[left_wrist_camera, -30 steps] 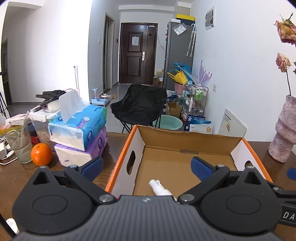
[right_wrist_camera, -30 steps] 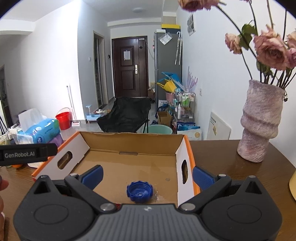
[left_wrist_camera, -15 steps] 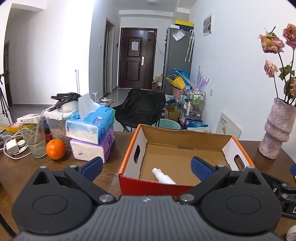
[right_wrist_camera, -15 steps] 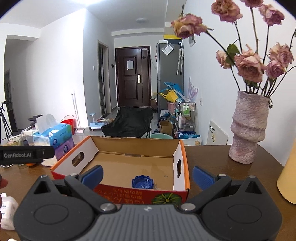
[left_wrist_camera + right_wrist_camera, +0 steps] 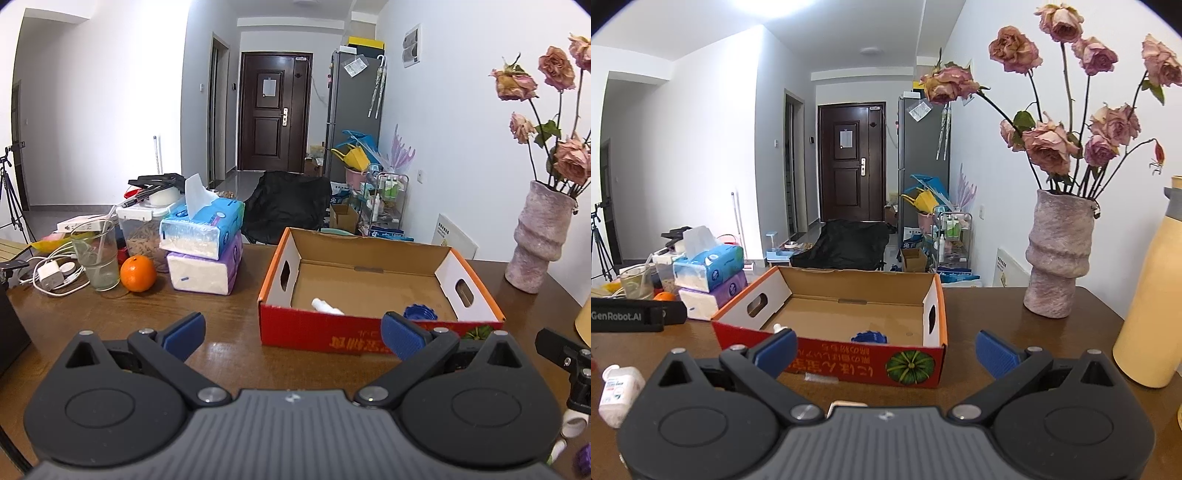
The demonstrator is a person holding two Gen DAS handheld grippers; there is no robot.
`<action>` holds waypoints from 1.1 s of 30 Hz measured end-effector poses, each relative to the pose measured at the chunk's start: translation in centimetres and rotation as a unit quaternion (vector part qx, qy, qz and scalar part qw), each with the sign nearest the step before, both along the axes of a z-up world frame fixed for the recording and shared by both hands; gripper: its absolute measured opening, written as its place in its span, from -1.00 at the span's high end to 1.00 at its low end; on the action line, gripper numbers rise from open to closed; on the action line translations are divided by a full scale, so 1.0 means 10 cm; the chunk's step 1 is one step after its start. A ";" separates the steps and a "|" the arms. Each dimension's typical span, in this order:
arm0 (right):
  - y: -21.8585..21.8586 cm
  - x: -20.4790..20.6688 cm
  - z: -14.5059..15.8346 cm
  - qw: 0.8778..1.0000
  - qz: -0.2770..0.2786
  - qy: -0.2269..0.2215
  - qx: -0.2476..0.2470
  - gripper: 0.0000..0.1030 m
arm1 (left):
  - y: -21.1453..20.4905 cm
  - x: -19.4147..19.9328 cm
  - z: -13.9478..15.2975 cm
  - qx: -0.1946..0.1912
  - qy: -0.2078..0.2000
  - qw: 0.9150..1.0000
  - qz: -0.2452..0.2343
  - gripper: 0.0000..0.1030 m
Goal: Organize rigid objects
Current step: 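Move both tools back toward the remaining items on the table, then close the right tool on the red lint brush handle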
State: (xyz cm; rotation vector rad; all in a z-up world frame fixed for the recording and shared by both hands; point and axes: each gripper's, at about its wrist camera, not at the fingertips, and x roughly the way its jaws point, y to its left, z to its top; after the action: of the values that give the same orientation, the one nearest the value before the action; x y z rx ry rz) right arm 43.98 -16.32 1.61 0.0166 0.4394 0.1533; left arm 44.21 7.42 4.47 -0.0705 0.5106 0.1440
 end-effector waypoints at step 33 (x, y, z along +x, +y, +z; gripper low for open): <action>0.34 -1.31 -0.69 0.990 -0.023 0.134 -0.032 -1.00 | 0.33 -1.44 -0.44 -0.003 0.053 0.999 0.009 -1.00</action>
State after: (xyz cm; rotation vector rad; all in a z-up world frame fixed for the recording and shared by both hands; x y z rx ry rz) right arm 30.84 -12.93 -5.32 -0.0161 0.7111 0.0907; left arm 29.84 10.72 0.10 -0.0744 0.6156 0.1641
